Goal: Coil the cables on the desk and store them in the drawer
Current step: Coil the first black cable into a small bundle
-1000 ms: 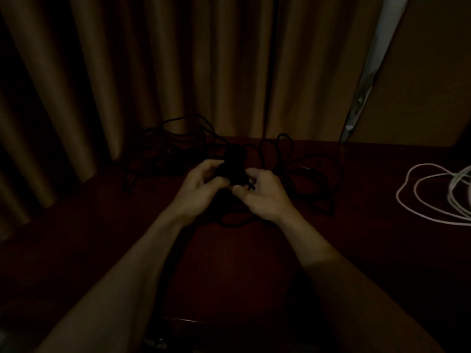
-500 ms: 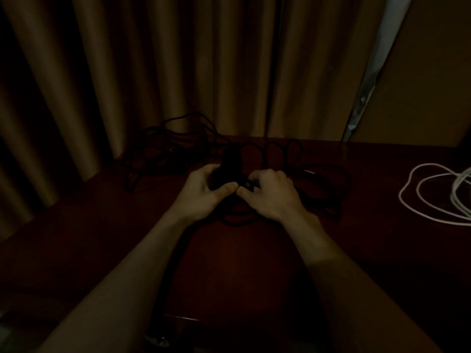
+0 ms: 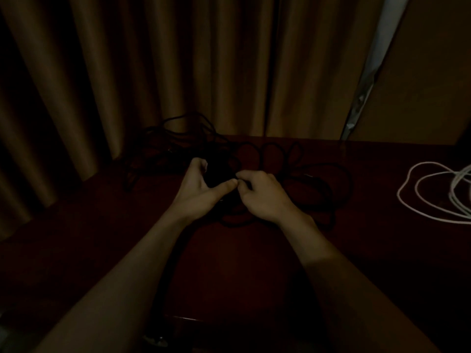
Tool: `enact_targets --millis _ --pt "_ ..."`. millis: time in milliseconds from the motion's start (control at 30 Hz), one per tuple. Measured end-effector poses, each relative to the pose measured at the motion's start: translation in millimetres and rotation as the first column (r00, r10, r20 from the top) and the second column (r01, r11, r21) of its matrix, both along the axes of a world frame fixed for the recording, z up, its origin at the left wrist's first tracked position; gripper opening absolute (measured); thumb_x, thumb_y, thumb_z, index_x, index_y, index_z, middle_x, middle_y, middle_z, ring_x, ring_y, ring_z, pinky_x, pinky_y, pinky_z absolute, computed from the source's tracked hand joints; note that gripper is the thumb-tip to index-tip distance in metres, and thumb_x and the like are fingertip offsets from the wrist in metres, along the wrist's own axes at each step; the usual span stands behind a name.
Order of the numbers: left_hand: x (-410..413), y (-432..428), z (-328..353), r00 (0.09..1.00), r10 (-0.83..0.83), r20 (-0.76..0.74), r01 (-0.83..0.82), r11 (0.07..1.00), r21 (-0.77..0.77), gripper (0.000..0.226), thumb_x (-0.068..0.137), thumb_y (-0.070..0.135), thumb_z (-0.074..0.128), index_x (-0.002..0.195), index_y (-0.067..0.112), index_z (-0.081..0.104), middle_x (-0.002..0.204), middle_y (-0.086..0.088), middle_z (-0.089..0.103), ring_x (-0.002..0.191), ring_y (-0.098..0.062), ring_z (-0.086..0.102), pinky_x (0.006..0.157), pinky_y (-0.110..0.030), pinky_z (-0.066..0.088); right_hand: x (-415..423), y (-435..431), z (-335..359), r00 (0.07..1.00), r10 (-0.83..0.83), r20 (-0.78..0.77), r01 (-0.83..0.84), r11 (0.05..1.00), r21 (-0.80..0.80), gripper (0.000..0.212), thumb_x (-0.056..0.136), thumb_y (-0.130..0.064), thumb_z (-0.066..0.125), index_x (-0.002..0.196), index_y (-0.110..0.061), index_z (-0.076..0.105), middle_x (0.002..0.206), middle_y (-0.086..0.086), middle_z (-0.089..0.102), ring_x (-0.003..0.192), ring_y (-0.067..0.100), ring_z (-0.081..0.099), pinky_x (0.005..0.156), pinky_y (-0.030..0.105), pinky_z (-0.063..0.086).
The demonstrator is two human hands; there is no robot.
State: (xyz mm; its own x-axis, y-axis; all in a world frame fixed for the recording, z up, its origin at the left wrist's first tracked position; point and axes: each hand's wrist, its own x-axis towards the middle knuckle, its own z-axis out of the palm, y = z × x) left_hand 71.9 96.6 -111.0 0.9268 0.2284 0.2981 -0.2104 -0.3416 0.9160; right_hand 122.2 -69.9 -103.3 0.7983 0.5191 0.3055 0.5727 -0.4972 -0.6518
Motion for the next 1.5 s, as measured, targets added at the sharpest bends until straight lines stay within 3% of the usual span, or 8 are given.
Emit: enact_targets --millis 167,433,633,800,1000,1200,1333,1500 --pt "4 2 -3 0.996 0.080 0.048 -0.086 0.986 0.145 0.046 0.095 0.033 0.074 0.124 0.017 0.042 0.112 0.001 0.063 0.091 -0.003 0.065 0.070 -0.020 0.054 -3 4 -2 0.999 0.044 -0.014 -0.045 0.997 -0.067 0.024 0.106 -0.015 0.046 0.118 -0.014 0.066 0.078 0.005 0.068 0.051 0.005 0.054 0.045 0.014 0.036" --pt "4 0 -3 0.987 0.052 0.151 -0.106 0.919 0.381 0.073 0.104 0.031 0.060 0.160 0.009 0.019 0.129 0.013 0.051 0.105 0.007 0.053 0.081 0.004 0.038 -2 6 -1 1.000 -0.012 0.014 0.013 0.997 -0.076 0.039 0.105 -0.019 0.049 0.143 -0.019 0.058 0.105 0.004 0.073 0.080 0.015 0.065 0.066 0.022 0.044" --pt "-1 -4 4 0.999 -0.008 -0.048 0.021 0.963 0.269 0.069 0.109 0.035 0.042 0.165 0.025 0.003 0.142 0.015 0.037 0.129 -0.005 0.042 0.093 -0.016 0.037 -4 5 -1 0.995 0.019 -0.098 -0.015 0.999 0.042 0.026 0.103 -0.017 0.049 0.118 -0.009 0.069 0.082 0.002 0.069 0.060 0.011 0.058 0.051 0.022 0.041" --pt "1 2 2 0.992 -0.129 -0.012 0.129 0.975 0.182 0.065 0.110 0.034 0.038 0.166 0.028 0.007 0.164 0.014 0.027 0.148 -0.002 0.030 0.121 -0.027 0.026 -7 4 1 0.965 0.075 -0.251 -0.013 0.971 0.238 0.038 0.094 -0.045 0.064 0.114 -0.013 0.070 0.095 -0.004 0.071 0.082 0.006 0.068 0.067 0.021 0.053" --pt "-2 0 5 0.969 -0.036 0.245 0.015 0.996 0.089 0.038 0.094 0.008 0.074 0.130 0.009 0.061 0.120 0.000 0.071 0.110 -0.003 0.068 0.091 -0.021 0.055 -11 2 6 0.951 0.148 -0.273 -0.020 0.908 0.419 0.057 0.091 -0.055 0.068 0.104 0.000 0.072 0.106 0.024 0.072 0.100 0.040 0.071 0.092 0.058 0.055" --pt "-2 -1 6 0.980 -0.043 0.193 0.037 0.999 0.032 0.043 0.084 -0.001 0.081 0.120 0.005 0.060 0.106 -0.004 0.072 0.091 -0.005 0.071 0.076 -0.021 0.057 -18 9 5 0.976 0.065 -0.206 0.024 0.914 0.406 0.041 0.093 -0.047 0.073 0.086 -0.006 0.075 0.077 0.002 0.075 0.065 0.011 0.070 0.053 0.024 0.049" --pt "0 -2 5 0.988 -0.127 0.086 0.131 0.991 -0.038 0.032 0.088 0.007 0.080 0.117 0.010 0.065 0.103 0.000 0.074 0.092 -0.011 0.073 0.077 -0.026 0.058 -15 8 6 0.953 0.151 -0.262 -0.031 0.910 0.414 0.045 0.097 -0.044 0.068 0.098 0.000 0.075 0.094 0.018 0.077 0.087 0.035 0.075 0.076 0.051 0.060" --pt "-3 -4 8 0.974 -0.221 0.050 0.221 0.975 0.001 0.036 0.096 0.017 0.073 0.128 0.011 0.060 0.120 -0.005 0.072 0.109 -0.016 0.071 0.091 -0.031 0.060 -8 0 5 0.919 0.231 -0.320 -0.073 0.896 0.437 0.032 0.102 -0.032 0.064 0.119 -0.007 0.072 0.110 0.009 0.078 0.100 0.021 0.075 0.088 0.038 0.062"
